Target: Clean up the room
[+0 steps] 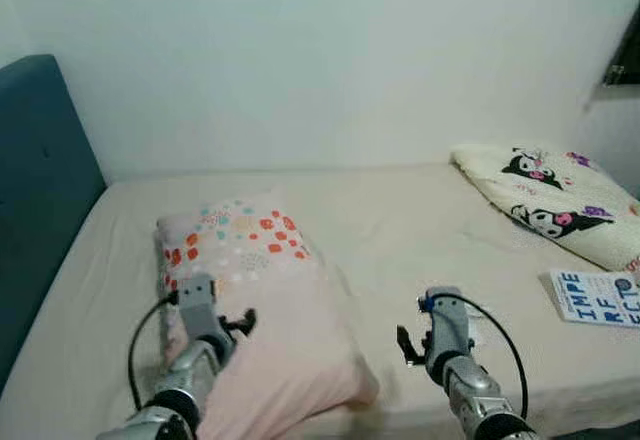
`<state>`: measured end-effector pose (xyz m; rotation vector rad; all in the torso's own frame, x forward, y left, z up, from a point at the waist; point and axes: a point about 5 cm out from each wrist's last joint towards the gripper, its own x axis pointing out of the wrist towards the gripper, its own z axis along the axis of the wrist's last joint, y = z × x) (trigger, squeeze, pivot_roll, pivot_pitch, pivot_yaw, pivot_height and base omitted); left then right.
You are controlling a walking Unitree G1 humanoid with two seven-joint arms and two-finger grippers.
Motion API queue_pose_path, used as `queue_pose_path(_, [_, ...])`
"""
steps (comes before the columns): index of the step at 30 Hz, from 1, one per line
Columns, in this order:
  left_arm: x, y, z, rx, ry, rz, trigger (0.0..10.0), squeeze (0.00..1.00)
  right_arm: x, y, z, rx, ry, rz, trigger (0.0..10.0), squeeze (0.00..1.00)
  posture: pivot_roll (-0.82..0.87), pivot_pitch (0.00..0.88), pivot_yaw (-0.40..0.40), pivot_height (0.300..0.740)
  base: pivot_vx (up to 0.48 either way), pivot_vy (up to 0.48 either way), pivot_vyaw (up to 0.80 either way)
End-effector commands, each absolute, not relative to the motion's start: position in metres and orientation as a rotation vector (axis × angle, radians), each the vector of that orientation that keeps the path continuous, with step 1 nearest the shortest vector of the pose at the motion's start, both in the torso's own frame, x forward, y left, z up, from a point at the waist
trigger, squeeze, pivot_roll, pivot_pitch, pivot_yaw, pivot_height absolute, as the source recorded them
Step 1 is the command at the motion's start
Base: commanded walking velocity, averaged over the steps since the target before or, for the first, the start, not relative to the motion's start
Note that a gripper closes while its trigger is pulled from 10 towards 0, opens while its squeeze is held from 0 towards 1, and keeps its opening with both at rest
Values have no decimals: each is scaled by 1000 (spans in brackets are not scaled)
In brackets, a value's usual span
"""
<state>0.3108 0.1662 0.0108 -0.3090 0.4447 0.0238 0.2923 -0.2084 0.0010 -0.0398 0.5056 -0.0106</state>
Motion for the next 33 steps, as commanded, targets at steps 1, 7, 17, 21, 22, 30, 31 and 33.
queue_pose_path(1, [318, 173, 19, -265, 417, 44, 10000, 0, 293, -209, 3, -20, 488, -13, 10000, 0, -126, 0, -16, 640, 0, 0, 0])
queue_pose_path(7, [331, 194, 38, -246, 357, 136, 10000, 0, 292, -209, 4, -6, 461, -8, 10000, 0, -129, 0, -9, 615, 0, 0, 0])
queue_pose_path(17, [322, 202, 27, -376, 418, 204, 10000, 0, 304, -207, 24, 30, 309, 15, 10000, 0, -148, 0, 5, 586, 0, 0, 0])
queue_pose_path(21, [324, 201, 28, -398, 407, 198, 10000, 0, 307, -211, 34, 68, 235, 18, 10000, 0, -148, 0, 2, 581, 0, 0, 0])
queue_pose_path(22, [326, 198, 30, -447, 390, 186, 10000, 0, 307, -213, 37, 70, 218, 17, 10000, 0, -150, 13, 1, 581, 0, 0, 0])
queue_pose_path(30, [331, 168, 34, -830, 325, 28, 10000, 0, 309, -219, 47, 75, 178, 6, 10000, 0, -172, 42, 7, 581, 0, 0, 0])
queue_pose_path(31, [332, 160, 35, -921, 307, -20, 10000, 0, 308, -219, 47, 77, 175, 6, 10000, 0, -174, 47, 6, 581, 0, 0, 0])
queue_pose_path(33, [332, 156, 36, -976, 293, -53, 10000, 0, 308, -219, 47, 79, 173, 7, 10000, 0, -174, 47, 6, 581, 0, 0, 0])
